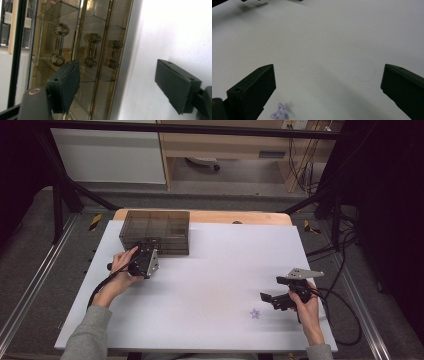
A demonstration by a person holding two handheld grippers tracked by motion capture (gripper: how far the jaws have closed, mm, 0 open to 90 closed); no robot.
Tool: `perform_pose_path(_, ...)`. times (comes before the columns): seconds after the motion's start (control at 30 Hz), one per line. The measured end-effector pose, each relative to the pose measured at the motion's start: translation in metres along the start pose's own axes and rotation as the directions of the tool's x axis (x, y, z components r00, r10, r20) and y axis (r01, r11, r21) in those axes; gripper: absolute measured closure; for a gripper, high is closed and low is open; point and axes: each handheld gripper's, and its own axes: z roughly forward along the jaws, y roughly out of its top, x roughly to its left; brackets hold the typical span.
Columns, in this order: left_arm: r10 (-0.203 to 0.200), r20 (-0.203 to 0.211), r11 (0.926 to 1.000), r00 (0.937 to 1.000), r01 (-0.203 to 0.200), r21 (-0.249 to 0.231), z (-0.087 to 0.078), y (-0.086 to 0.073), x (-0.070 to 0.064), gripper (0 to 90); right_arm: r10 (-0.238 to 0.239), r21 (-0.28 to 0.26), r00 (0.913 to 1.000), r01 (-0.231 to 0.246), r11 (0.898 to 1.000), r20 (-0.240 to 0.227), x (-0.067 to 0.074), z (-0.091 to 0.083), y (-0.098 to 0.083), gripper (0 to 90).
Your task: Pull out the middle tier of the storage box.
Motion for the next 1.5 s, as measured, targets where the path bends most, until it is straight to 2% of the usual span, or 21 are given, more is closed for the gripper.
perform_pose_path(0.3,0.064,-0.046,0.9978,0.9969,-0.064,0.019,0.003,0.002,-0.003,27.7,-0.001,0.001,1.0,0.001,1.0,0.0,0.0,0.0,0.0,0.5)
perform_pose_path(0.57,0.142,-0.083,0.9889,0.9864,-0.137,0.057,0.007,0.004,-0.007,32.1,0.0,0.001,1.0,0.0,1.0,0.0,0.0,0.0,0.0,0.5)
perform_pose_path(0.83,0.151,-0.101,0.988,0.9834,-0.146,0.051,0.009,0.006,-0.008,36.9,0.001,-0.006,1.0,-0.001,1.0,-0.001,0.0,-0.001,0.0,0.5)
perform_pose_path(0.9,0.145,-0.103,0.9889,0.9842,-0.14,0.049,0.01,0.005,-0.008,38.3,0.001,-0.005,1.0,-0.001,1.0,-0.001,0.0,-0.001,0.0,0.5)
perform_pose_path(0.97,0.129,-0.113,0.9916,0.9852,-0.127,0.025,0.01,0.003,-0.009,40.3,0.0,-0.002,1.0,0.0,1.0,0.0,0.0,-0.001,0.0,0.5)
perform_pose_path(1.03,0.14,-0.122,0.99,0.9825,-0.138,0.029,0.011,0.002,-0.01,40.7,0.001,-0.002,1.0,-0.001,1.0,-0.001,0.0,0.0,0.0,0.5)
perform_pose_path(1.23,0.142,-0.128,0.9898,0.9815,-0.141,0.019,0.011,0.0,-0.01,42.3,-0.001,0.001,1.0,0.001,1.0,-0.001,0.0,0.0,0.0,0.5)
perform_pose_path(1.5,0.159,-0.154,0.9872,0.9752,-0.159,0.011,0.011,-0.001,-0.011,46.5,0.0,-0.001,1.0,0.0,1.0,0.0,0.0,0.0,0.0,0.5)
